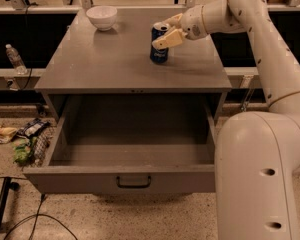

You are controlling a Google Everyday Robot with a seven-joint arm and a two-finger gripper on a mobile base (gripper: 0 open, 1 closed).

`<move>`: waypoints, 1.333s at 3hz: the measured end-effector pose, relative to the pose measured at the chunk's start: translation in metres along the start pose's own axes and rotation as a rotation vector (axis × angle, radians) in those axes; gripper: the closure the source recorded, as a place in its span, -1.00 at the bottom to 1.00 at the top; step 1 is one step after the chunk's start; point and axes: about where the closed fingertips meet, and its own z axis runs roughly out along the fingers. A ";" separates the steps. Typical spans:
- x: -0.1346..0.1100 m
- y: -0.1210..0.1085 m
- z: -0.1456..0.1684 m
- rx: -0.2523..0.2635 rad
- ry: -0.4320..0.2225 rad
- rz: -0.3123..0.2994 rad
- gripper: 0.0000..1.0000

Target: Pick pepsi can from top drawer and place on counter

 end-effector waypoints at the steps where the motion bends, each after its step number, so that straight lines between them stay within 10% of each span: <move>1: 0.003 -0.002 -0.002 0.007 -0.016 0.010 -1.00; 3: -0.019 0.008 -0.093 0.139 -0.145 -0.016 -1.00; 4: 0.010 0.015 -0.136 0.223 -0.141 0.035 -1.00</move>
Offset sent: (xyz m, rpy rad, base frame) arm -0.0473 -0.0574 0.0230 0.1445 -0.0600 -0.0457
